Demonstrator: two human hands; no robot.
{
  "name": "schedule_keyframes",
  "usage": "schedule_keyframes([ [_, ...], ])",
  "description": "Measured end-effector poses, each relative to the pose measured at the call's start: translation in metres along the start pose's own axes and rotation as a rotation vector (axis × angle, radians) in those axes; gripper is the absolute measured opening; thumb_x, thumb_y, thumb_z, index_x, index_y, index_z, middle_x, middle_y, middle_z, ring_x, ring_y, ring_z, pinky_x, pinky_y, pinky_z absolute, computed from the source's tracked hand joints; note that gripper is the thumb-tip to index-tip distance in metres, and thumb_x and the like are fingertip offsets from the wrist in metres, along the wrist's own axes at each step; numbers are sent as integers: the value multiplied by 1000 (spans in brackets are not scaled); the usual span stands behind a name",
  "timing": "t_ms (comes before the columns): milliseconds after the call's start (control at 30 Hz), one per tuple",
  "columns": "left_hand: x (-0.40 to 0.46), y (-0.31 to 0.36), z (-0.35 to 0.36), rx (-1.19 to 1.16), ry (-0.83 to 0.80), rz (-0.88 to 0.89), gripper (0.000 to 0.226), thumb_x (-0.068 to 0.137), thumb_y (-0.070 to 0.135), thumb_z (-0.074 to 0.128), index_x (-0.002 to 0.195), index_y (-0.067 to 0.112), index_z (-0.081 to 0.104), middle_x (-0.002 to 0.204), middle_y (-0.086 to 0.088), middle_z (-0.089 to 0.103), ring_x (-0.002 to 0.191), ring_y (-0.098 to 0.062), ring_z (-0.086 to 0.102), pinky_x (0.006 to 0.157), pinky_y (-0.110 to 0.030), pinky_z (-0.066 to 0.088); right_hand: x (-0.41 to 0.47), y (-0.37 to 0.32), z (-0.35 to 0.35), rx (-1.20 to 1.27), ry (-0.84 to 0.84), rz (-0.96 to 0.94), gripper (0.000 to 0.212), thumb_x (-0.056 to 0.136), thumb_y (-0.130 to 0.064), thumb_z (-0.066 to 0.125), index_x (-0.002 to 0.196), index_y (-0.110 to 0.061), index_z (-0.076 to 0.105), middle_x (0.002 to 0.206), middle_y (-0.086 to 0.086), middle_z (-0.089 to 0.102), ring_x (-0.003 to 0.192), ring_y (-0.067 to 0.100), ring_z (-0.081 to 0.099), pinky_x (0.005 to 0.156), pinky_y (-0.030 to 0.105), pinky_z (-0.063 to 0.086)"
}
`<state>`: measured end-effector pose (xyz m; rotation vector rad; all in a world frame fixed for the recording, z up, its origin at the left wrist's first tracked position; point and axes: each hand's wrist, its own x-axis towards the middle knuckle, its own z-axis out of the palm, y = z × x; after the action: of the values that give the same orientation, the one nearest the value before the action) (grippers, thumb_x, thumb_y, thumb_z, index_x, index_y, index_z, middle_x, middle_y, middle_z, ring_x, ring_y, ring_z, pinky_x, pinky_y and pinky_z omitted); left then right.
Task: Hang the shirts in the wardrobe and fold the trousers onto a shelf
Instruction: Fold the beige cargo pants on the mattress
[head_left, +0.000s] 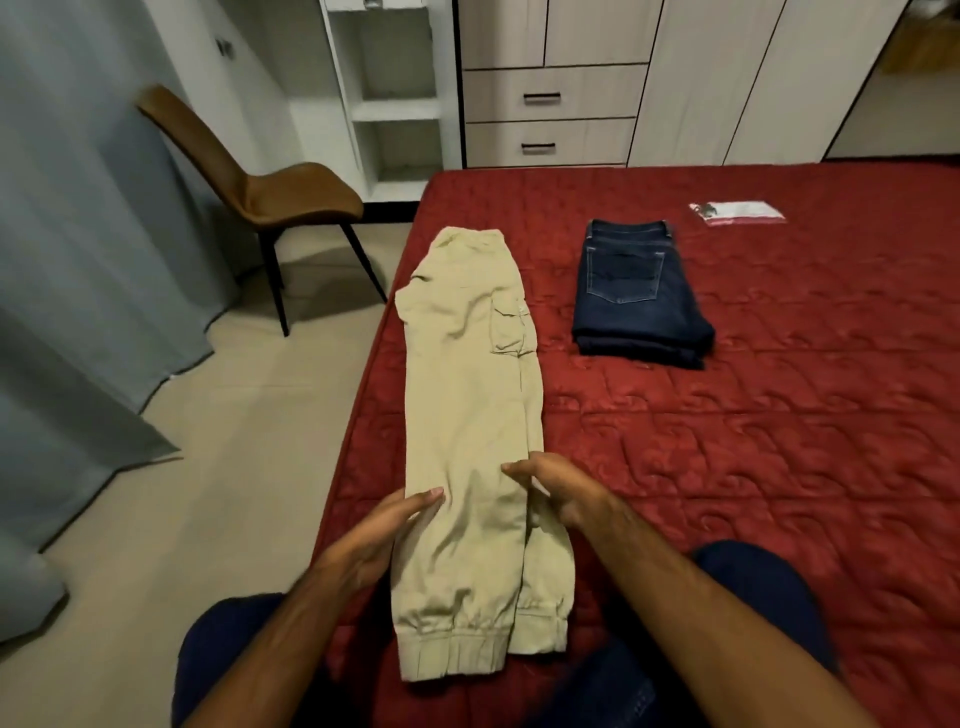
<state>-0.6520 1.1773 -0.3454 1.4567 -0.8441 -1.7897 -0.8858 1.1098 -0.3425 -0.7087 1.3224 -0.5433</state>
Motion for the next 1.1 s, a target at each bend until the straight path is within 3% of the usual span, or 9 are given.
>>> schedule_keyframes([
  [67, -8, 9, 5, 19, 29, 44, 61, 74, 43, 84, 119, 4, 70, 117, -15, 72, 109, -28, 69, 100, -40, 52, -15, -1, -1, 256, -39, -7, 6, 88, -10, 66, 85, -5, 69, 87, 9, 67, 72, 17, 66, 74, 31, 57],
  [167, -19, 17, 9, 19, 4, 105, 54, 84, 45, 73, 121, 5, 69, 119, -11, 72, 113, -24, 67, 104, -37, 48, -29, 3, -11, 434, -110, -31, 26, 91, -18, 61, 101, 4, 71, 97, 16, 72, 82, 28, 70, 80, 37, 57],
  [267, -28, 7, 18, 100, -69, 88, 61, 80, 46, 78, 126, 7, 65, 121, -9, 71, 114, -22, 67, 102, -37, 49, -41, 21, -13, 69, -78, -27, 29, 88, -35, 70, 95, -8, 71, 84, 8, 67, 75, 24, 59, 66, 34, 45],
  [333, -34, -10, 30, 86, -82, 45, 56, 85, 35, 75, 131, 6, 61, 123, -11, 70, 115, -26, 67, 105, -42, 49, -49, 36, -10, -109, -53, -6, 23, 88, -31, 72, 90, -8, 68, 78, 7, 65, 69, 22, 57, 62, 32, 43],
  [433, -41, -21, 40, -41, -14, 32, 55, 82, 27, 72, 129, 0, 62, 119, -17, 71, 112, -33, 68, 105, -48, 48, -59, 47, -10, 54, -74, 1, 21, 90, -19, 67, 102, -2, 70, 100, 15, 73, 89, 28, 69, 86, 40, 57],
  [633, -65, -21, 34, -112, -31, 51, 33, 95, 26, 59, 115, 2, 70, 116, -16, 72, 103, -27, 71, 86, -33, 58, -76, 66, -9, 318, -145, -17, 41, 93, -14, 54, 127, 7, 58, 124, 24, 61, 112, 37, 57, 109, 53, 42],
  [800, -70, -35, 34, 16, -37, 41, 35, 100, 28, 56, 123, 4, 66, 119, -12, 72, 113, -26, 68, 99, -36, 52, -83, 84, 5, 106, -166, -30, 32, 88, -29, 73, 109, -4, 69, 112, 9, 69, 96, 27, 65, 87, 38, 51],
  [967, -71, -55, 23, 160, 37, 146, 39, 84, 27, 76, 116, 6, 69, 109, -14, 73, 99, -29, 64, 82, -34, 47, -89, 99, 6, 221, -59, -81, 23, 95, -15, 61, 115, -4, 68, 108, 12, 74, 105, 30, 69, 96, 46, 54],
  [1100, -69, -76, 12, 314, 42, 99, 31, 91, 11, 72, 118, 10, 57, 113, -17, 71, 89, -22, 67, 69, -31, 50, -92, 123, 7, -47, 33, -118, 25, 96, -15, 62, 120, -8, 62, 106, 6, 74, 93, 18, 69, 71, 35, 58],
])
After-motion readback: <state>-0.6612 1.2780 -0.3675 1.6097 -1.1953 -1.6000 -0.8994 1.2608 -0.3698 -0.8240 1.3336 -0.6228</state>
